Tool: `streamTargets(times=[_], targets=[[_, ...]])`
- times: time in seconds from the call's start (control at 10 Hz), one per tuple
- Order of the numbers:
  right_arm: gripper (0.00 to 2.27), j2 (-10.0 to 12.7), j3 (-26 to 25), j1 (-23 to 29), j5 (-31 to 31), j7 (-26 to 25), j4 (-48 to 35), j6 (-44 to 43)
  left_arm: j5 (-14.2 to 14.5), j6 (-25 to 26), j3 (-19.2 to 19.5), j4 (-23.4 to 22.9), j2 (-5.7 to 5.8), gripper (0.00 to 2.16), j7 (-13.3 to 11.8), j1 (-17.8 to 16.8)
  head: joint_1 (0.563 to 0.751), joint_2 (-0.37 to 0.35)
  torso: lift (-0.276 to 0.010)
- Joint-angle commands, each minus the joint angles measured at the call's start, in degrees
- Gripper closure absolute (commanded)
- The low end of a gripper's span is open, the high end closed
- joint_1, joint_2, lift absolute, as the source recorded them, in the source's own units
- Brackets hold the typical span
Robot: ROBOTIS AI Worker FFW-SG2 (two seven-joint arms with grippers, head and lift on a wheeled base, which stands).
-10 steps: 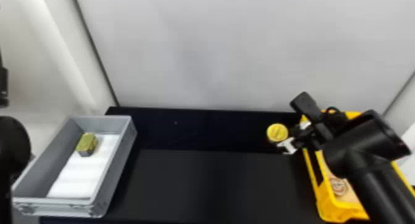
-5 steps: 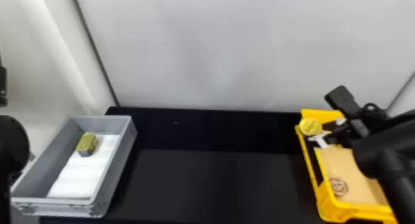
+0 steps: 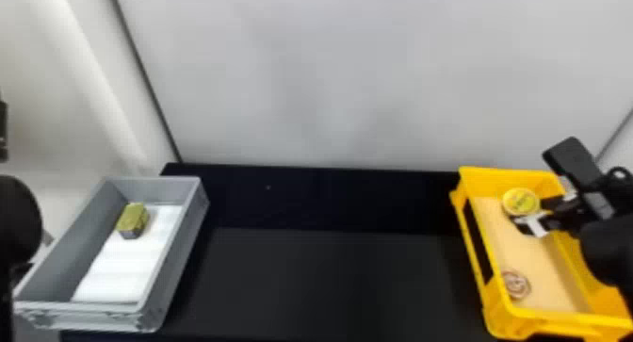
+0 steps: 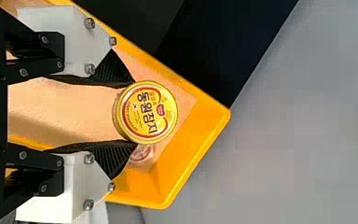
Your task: Pick up the round yellow can and place it in the yellow rectangular box
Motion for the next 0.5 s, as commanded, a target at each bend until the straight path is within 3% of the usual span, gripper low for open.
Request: streamTargets(times=[0.0, 0.4], targets=[[0.67, -0.3, -2.8, 1.4, 1.1, 0.0, 0.3, 0.4, 0.0, 0.2, 0.0, -0.2, 0.09, 0.13, -0.1, -0.1, 0.694, 0.054, -0.003], [0.67, -0.1, -6.4, 0.6, 0.5, -0.7, 8.2, -1.6, 0.0, 0.2, -0.1, -0.2, 0.18, 0.13, -0.3, 0.1, 0.694, 0.054, -0.003]])
